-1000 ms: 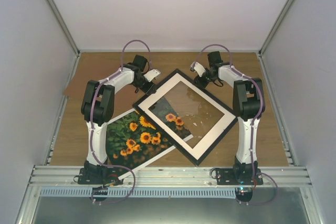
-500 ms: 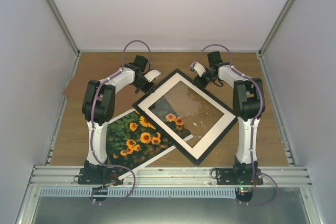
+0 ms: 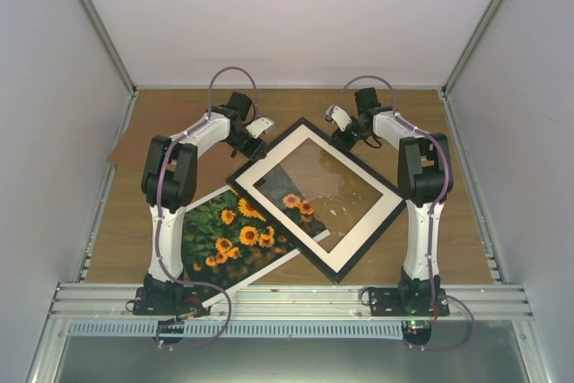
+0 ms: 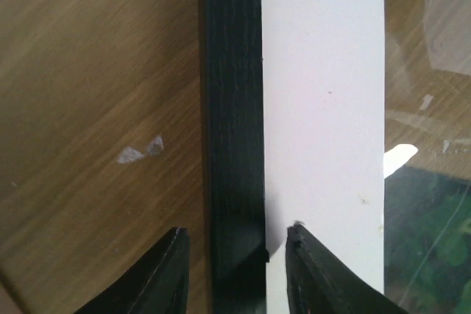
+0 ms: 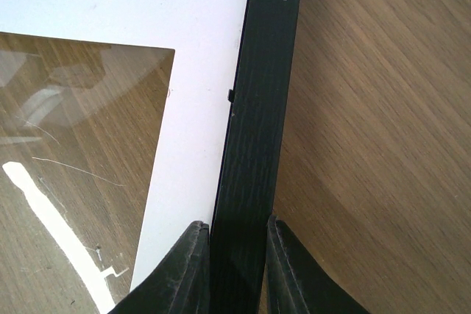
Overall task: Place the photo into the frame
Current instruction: Adjust the photo frame item on the photo frame.
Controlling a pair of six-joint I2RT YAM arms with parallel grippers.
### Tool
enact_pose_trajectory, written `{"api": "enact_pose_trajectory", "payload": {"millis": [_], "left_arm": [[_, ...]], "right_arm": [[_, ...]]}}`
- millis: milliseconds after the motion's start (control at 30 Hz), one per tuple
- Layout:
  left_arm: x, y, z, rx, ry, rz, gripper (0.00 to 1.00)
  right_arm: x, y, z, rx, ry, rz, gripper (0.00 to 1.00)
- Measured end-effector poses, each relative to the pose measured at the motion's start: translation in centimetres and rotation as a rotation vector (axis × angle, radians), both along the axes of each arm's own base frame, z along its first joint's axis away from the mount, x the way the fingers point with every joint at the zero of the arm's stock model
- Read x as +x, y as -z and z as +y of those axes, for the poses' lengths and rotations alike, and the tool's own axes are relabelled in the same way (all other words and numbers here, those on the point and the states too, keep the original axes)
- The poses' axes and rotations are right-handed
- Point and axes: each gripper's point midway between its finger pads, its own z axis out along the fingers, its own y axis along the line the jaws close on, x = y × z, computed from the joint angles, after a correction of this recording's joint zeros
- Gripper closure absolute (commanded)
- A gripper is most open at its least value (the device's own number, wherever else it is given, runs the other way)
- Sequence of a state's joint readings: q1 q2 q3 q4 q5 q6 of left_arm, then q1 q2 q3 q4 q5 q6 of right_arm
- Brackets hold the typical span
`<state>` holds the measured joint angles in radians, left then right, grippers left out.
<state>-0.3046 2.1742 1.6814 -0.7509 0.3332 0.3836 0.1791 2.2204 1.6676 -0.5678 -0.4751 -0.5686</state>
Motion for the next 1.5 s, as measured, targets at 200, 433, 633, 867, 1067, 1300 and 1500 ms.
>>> {"api": "enact_pose_trajectory", "payload": {"millis": [200,433,633,867,1067,1300,1500], "left_arm": [[0.7,-0.6,0.0,-0.016,-0.025,-0.016,0.49],[1.1,-0.7,0.5,-0.012,-0.045,-0.026,0.46],[1.2,-0.7,0.6,-0.002,-0.048,-0.031,0.46],[0.9,-0.4,0.7,0.003,-0.049,-0.022,0.47],[1.1,-0.6,0.6,-0.005,-0.05,-0.029,0.42],[5.1,-4.1,-1.4,-0.065,-0.05,-0.137,0.38],[5.1,-4.6,-2.2,-0.087,-0.022,-0.142,0.34]], "right_arm": [[0.0,0.0,0.1,0.007,0.009,0.006,0.94],[0.0,0.0,0.1,0.015,0.02,0.011,0.94],[0.0,0.0,0.1,0.019,0.032,0.019,0.94],[0.0,-0.1,0.1,0.025,0.039,0.025,0.8],[0.0,-1.1,1.0,0.082,0.038,0.053,0.5],[0.6,-4.9,1.7,0.191,0.016,0.043,0.35],[-3.0,-9.4,-3.3,0.223,-0.095,0.037,0.21]]}}
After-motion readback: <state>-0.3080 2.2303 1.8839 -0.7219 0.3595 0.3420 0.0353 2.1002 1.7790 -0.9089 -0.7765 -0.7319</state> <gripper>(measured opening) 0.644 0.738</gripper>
